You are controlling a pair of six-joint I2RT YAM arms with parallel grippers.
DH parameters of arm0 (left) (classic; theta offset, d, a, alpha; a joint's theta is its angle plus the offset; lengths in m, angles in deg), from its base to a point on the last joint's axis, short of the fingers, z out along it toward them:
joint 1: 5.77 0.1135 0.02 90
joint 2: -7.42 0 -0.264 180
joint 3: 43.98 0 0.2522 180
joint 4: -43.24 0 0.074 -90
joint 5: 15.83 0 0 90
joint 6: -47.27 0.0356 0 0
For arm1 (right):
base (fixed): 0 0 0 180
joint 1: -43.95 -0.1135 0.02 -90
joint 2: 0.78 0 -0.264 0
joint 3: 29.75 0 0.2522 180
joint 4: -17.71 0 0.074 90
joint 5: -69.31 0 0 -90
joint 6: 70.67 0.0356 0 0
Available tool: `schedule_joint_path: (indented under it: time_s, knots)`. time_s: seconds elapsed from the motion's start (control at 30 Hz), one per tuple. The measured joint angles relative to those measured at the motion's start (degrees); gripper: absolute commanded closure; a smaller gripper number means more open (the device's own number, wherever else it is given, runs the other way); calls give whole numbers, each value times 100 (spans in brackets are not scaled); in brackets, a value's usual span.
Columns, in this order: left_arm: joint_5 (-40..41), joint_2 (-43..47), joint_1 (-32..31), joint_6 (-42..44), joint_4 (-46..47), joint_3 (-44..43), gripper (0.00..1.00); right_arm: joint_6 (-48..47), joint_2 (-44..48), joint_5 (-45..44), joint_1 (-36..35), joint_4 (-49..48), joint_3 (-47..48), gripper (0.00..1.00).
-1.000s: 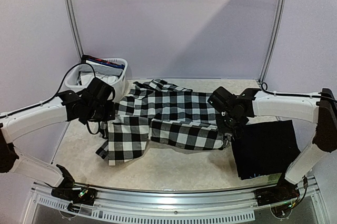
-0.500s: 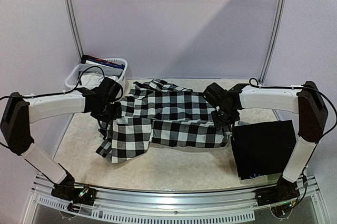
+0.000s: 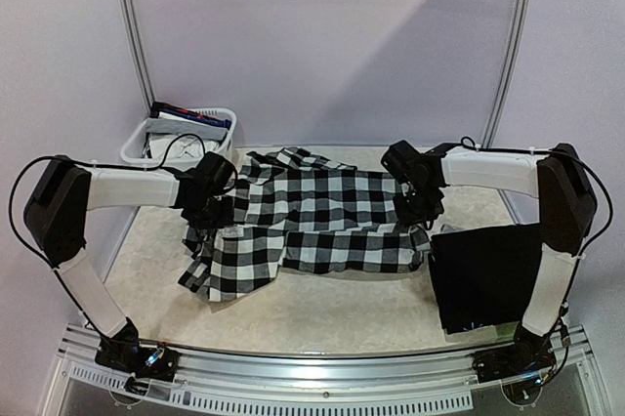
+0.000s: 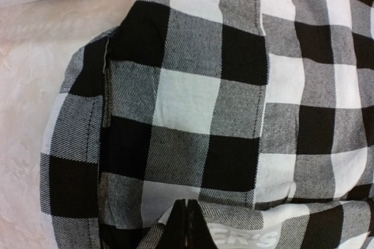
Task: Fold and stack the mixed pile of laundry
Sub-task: Fold the flattened shirt at the center of the board.
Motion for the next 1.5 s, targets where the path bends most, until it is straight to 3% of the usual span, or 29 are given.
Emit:
schedule_joint_path:
  time_s: [0.03,0.2,0.23,0.3,0.4,0.6,0.77,1.07,1.5]
  knots:
    - [22,0,2,-2,11,0,91,-22,52,24,0,50,37,65]
    - [258,55,4,-20,149,70,33,9,542,302,-48,197,81,70]
    - [317,111,2,-13,219,142,25,52,706,413,-98,168,42,70]
    - [415,278,-11,15,291,306,19,105,988,581,-229,155,-28,68]
    - [612,632,-79,39,321,511,18,243,1268,800,-608,140,-59,66]
    - [1067,1408,-577,74,243,739,26,463,1300,1036,-922,-33,-271,72]
    - [726,1867,-861,219,584,1086,32,562,1279,1453,-894,-343,-586,76]
    - [-107,890,-881,321,1486,1169,36,612,621,1445,-566,-885,-809,78]
    - [-251,-103,-793,321,1882,1071,38,579,-22,1445,151,-1547,-1215,80]
